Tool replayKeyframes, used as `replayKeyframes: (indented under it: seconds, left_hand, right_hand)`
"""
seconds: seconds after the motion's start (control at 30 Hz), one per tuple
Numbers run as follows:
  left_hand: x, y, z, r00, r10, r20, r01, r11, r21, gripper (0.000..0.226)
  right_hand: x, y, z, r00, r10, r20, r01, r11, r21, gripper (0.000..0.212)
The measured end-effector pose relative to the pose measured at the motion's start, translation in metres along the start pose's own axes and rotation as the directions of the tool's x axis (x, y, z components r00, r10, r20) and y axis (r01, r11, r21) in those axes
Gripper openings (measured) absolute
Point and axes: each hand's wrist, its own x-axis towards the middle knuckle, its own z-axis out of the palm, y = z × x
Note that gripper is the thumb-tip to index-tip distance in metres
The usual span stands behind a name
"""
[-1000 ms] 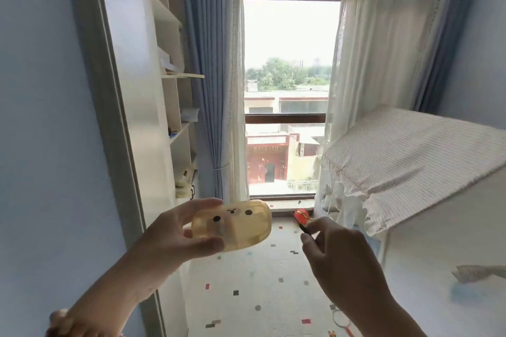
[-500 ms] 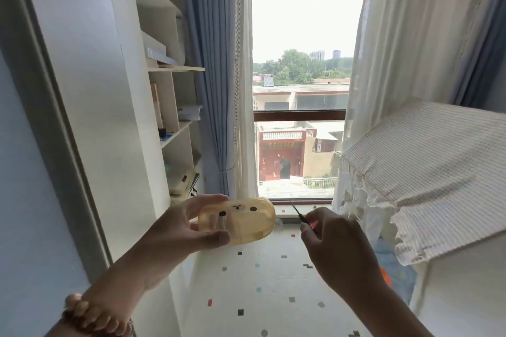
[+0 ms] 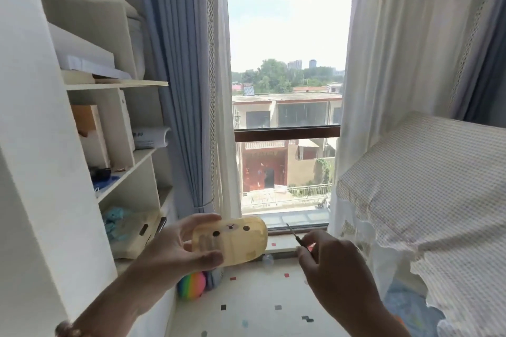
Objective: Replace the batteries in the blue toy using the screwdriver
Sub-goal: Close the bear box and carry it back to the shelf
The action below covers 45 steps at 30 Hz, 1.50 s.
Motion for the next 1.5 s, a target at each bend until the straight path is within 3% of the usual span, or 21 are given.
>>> replayKeyframes:
  seconds: [0.2, 0.63, 1.17, 1.33, 1.5]
  left_hand:
    - [0.120, -0.015, -0.004, 1.000, 0.018, 0.014, -0.018, 1.000, 0.000, 0.062]
    - [0.377, -0.030, -0.006, 1.000, -0.001, -0.022, 0.001, 1.000, -0.012, 0.090]
    - [0.650, -0.100, -0.106, 0.996, -0.013, -0.088, 0.011, 1.000, -0.017, 0.073]
    - [0.702, -0.120, -0.137, 0.988, -0.043, -0.148, 0.037, 0.998, -0.042, 0.079]
    - [0.737, -0.142, -0.176, 0.950, -0.064, -0.305, 0.064, 0.998, -0.008, 0.084]
  right_hand:
    - [0.117, 0.024, 0.035, 1.000, -0.001, -0.017, 0.001, 1.000, 0.000, 0.017]
    - [0.384, 0.064, 0.110, 0.998, -0.061, -0.002, 0.061, 0.998, 0.027, 0.017]
    - [0.650, 0.052, 0.254, 0.998, -0.057, 0.013, 0.057, 0.997, 0.043, 0.014]
    - [0.714, 0.040, 0.300, 0.993, -0.080, 0.082, 0.075, 0.995, 0.070, 0.012]
    - [0.781, 0.010, 0.361, 0.967, -0.195, 0.161, 0.177, 0.977, 0.122, 0.009]
